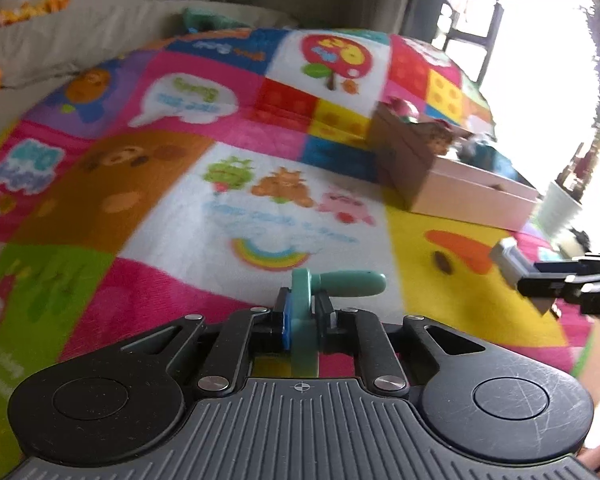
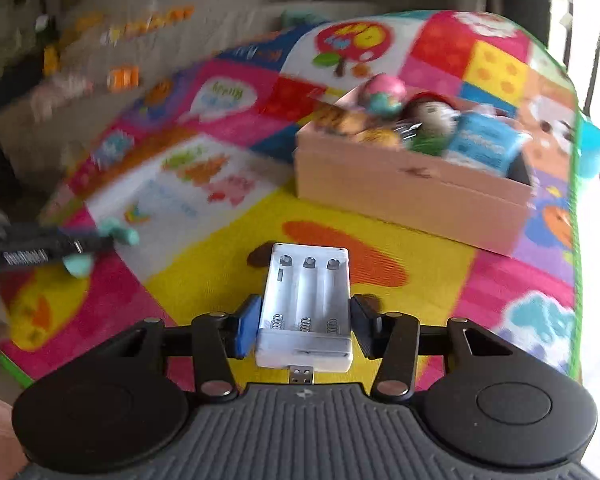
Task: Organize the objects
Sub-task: 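Grasp the white battery charger with the right tool while the left tool holds the crank toy, then drop the crank toy into the box with the left tool while the right tool drops the charger in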
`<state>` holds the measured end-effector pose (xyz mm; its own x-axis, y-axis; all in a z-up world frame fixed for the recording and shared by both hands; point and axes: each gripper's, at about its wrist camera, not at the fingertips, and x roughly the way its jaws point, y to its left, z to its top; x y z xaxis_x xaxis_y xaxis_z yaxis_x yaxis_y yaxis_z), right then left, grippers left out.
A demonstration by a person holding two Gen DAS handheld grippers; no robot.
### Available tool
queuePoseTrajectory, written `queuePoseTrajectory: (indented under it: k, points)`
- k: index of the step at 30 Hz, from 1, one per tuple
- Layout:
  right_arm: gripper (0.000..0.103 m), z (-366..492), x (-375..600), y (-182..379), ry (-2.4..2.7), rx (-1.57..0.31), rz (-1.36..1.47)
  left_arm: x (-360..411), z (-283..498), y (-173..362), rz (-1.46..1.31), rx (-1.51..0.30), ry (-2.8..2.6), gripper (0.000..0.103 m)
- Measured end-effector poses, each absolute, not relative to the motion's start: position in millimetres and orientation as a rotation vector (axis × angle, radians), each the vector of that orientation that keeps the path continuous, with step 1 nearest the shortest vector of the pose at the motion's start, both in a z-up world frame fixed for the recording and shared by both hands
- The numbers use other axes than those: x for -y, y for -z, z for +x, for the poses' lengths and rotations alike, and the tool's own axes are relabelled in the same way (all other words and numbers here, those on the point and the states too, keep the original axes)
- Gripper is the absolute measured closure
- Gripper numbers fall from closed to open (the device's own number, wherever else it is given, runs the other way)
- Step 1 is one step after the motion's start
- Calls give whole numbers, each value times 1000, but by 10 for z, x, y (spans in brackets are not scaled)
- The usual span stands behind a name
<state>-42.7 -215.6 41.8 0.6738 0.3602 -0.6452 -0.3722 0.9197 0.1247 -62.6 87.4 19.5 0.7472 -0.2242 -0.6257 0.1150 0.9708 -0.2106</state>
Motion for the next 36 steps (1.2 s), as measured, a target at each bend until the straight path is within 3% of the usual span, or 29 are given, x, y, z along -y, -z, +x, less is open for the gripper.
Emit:
queuePoseTrajectory:
  k: [5, 13, 18, 25, 30, 36]
  points:
    - [55, -621, 2597, -577, -359, -586, 73, -623, -348, -553, -200, -703, 314, 89]
    - [55, -670, 2906, -473, -309, -535, 173, 410, 591, -1336, -256, -584, 388, 89]
    - [55, -714, 3010, -410, -267, -520, 182, 694, 968, -1235, -281, -567, 340, 87]
    - [55, -624, 3074, -447, -258, -538, 198, 362, 437, -952, -280, -564, 391, 87]
    - [55, -267, 3028, -956, -295, -466, 194, 97, -129, -650, -240, -599, 423, 87]
    - [55, 645, 2600, -1522, -311, -453, 102, -272, -241, -237, -324, -693, 361, 87]
